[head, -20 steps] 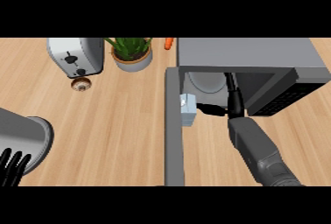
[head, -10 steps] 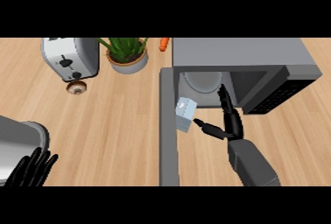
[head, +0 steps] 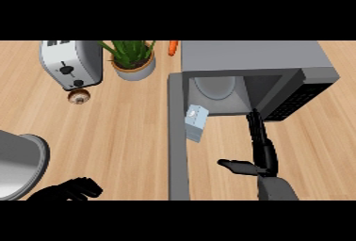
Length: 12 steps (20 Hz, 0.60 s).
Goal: Pick up the milk, place it into the microwave and close the microwave
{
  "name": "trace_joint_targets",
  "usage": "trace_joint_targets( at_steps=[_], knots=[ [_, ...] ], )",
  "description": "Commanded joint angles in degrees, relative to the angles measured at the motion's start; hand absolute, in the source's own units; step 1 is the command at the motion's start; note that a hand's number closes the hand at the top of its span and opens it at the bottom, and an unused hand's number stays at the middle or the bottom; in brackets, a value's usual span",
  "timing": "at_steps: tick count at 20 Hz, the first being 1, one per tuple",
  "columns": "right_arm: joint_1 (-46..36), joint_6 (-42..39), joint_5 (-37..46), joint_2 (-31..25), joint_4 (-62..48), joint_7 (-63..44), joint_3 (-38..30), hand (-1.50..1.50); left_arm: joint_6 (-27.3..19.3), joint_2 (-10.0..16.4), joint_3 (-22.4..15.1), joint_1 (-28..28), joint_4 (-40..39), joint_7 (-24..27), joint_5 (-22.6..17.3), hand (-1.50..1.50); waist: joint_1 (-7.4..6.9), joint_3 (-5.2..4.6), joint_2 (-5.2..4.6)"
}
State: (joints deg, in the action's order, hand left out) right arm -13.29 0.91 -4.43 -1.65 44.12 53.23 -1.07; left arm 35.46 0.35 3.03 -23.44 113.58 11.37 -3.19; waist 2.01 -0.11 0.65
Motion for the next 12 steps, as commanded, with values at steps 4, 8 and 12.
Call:
trace_joint_targets(
  at_steps=[4, 8, 12],
  knots=[
    [15.28, -6.49, -4.76, -4.94, 22.30, -6.74, 1.02, 1.50, -6.01, -0.34, -7.98, 9.63, -5.48, -3.09, 7.07, 1.50, -0.66, 0.04, -0.40],
    [18.57, -8.07, -9.25, -7.25, 29.89, -12.35, -1.64, -1.50, -9.10, -0.34, -9.13, 17.12, -13.10, 0.37, 13.98, 1.50, -0.92, 0.04, -0.57],
    [24.80, -7.90, -10.33, -7.20, 38.10, -13.71, -1.48, -1.50, -17.24, -0.34, -18.83, 20.18, -17.86, 1.87, 17.38, 1.50, -1.15, 0.06, -0.59]
  ],
)
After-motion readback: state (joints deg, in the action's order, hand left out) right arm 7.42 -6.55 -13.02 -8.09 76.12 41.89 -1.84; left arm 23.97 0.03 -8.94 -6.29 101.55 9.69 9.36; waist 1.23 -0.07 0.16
